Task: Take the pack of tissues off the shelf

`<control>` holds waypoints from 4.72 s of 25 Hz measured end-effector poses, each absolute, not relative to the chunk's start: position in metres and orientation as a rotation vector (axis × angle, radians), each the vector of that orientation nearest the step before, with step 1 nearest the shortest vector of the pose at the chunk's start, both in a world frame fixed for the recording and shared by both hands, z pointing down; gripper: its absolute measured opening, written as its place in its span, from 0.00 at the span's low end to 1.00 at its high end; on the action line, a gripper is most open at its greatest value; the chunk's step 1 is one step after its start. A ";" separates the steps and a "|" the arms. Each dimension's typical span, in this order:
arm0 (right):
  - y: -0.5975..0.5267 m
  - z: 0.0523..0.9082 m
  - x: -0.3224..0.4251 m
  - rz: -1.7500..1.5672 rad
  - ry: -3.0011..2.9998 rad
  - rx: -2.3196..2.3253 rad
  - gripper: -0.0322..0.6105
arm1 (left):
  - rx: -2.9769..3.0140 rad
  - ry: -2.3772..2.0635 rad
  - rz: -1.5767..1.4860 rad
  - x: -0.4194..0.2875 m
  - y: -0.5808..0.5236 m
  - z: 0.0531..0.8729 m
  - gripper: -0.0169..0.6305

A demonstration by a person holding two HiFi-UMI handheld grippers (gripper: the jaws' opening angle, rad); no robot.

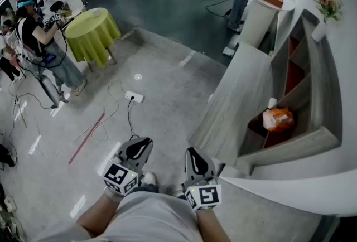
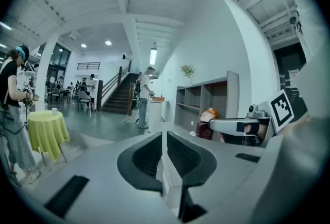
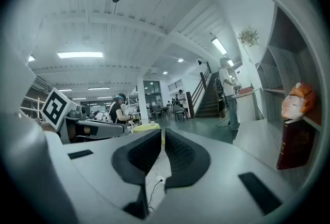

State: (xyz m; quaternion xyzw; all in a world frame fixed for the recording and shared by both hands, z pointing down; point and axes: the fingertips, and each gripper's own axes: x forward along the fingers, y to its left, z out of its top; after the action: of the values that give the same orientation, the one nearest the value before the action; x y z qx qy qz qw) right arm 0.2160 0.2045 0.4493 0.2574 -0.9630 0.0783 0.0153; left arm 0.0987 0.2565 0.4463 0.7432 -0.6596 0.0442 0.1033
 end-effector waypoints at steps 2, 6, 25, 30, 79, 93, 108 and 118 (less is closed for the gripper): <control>0.206 0.446 0.207 0.239 -2.994 0.823 0.10 | 2.211 -1.932 0.139 0.089 0.257 0.441 0.08; 0.210 0.445 0.191 0.231 -2.981 0.867 0.10 | 2.258 -1.870 0.118 0.074 0.260 0.437 0.06; 0.223 0.467 0.079 0.225 -2.889 1.020 0.10 | 2.318 -1.759 0.096 -0.044 0.265 0.453 0.05; 0.199 0.471 0.059 0.222 -2.858 1.059 0.10 | 2.276 -1.796 0.058 -0.080 0.255 0.455 0.05; -0.148 0.447 0.141 0.312 -2.323 2.138 0.10 | 2.774 -0.998 0.251 -0.047 -0.172 0.433 0.05; -0.097 0.471 0.330 0.323 -1.720 2.704 0.10 | 2.928 -0.615 0.382 0.071 -0.188 0.440 0.05; -0.126 0.502 0.413 0.458 -1.461 2.814 0.23 | 2.887 -0.688 0.528 0.078 -0.181 0.457 0.05; -0.121 0.500 0.408 0.431 -1.384 2.812 0.09 | 2.845 -0.774 0.518 0.057 -0.181 0.460 0.05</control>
State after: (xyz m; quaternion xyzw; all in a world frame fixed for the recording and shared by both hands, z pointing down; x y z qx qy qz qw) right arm 0.4082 -0.1208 0.4999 0.8888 -0.4374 0.1362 -0.0109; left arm 0.0570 -0.1806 0.4598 0.9477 -0.2579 0.1726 0.0742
